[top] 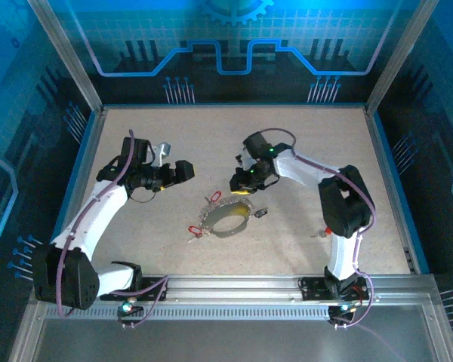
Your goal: Put the keys on the keyring
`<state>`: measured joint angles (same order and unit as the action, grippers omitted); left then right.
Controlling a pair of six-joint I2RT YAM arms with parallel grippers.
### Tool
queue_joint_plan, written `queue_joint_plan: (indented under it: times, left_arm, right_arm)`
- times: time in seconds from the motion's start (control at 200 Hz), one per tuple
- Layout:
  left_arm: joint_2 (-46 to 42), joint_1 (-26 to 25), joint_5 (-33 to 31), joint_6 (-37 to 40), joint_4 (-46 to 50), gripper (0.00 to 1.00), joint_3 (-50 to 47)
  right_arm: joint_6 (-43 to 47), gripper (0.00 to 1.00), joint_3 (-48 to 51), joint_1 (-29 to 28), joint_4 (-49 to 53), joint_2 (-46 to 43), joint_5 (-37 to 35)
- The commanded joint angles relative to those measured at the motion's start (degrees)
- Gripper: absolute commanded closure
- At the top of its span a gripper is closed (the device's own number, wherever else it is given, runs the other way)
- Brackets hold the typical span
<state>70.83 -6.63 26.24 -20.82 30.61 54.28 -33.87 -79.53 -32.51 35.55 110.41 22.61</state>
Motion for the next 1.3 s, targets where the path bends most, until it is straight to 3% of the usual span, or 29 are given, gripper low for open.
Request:
queue_joint_plan:
  times: [0.0,0.315,0.585,1.296]
  left_arm:
    - [-0.41,0.22,-4.07,2.06,-4.35,0.01,-3.39]
    - [-2.04,0.14,-5.14,5.06,-6.14,0.01,-8.59]
    - [-2.22,0.14,-5.16,4.56,-5.9,0.01,-8.52]
    - [-1.92,-0.27,-5.15,3.07,-6.35,0.01,-8.79]
  right_arm:
    - [-2.92,0.78,-3.81,-1.7,1.75,3.76,-4.54]
    - [-1.81,0.71,-5.95,-2.86,2.55,6.78,-7.34]
    - [-2.72,0.77,-5.83,-5.09,2.74,6.93,-9.54]
    - [-5.63,0.78,-3.82,-6.14,1.96,7.54,-12.95]
